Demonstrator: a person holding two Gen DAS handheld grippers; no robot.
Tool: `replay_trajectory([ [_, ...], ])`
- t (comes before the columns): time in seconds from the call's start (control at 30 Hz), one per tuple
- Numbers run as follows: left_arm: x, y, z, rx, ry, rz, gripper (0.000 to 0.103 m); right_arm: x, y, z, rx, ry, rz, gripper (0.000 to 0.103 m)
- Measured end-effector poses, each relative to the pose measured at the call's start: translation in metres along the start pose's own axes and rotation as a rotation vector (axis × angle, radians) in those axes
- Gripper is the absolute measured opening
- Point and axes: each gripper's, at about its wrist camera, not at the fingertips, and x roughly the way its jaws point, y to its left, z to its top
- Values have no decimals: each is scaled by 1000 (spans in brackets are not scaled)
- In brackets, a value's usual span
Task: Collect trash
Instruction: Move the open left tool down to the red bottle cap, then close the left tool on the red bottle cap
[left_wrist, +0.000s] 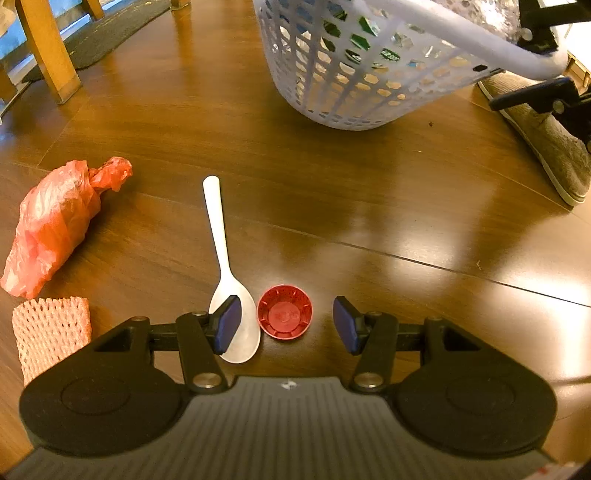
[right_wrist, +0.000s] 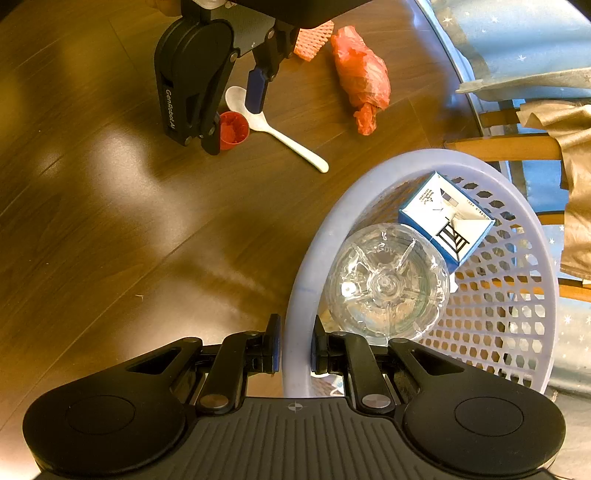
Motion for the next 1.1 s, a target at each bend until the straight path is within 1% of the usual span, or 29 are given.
replay_trajectory([
  [0.2,4,0,1,-10,1,0,47,0,0,1,0,3,1,10],
  [0.37,8,-1,0,-10,13,-4,37,1,1,2,2,6,4,10],
  [0.53,10,-1,0,-6,14,-4,34,1,1,3,0,6,3,10],
  [0.67,10,-1,0,-5,15,-5,29,3,2,2,-6,9,1,10],
  [0.9,7,-2,0,-3,9,-12,28,6,0,0,-6,13,-2,10],
  [1.1,-6,-1,3,-14,-6,-20,28,7,1,-1,-8,14,-3,10],
])
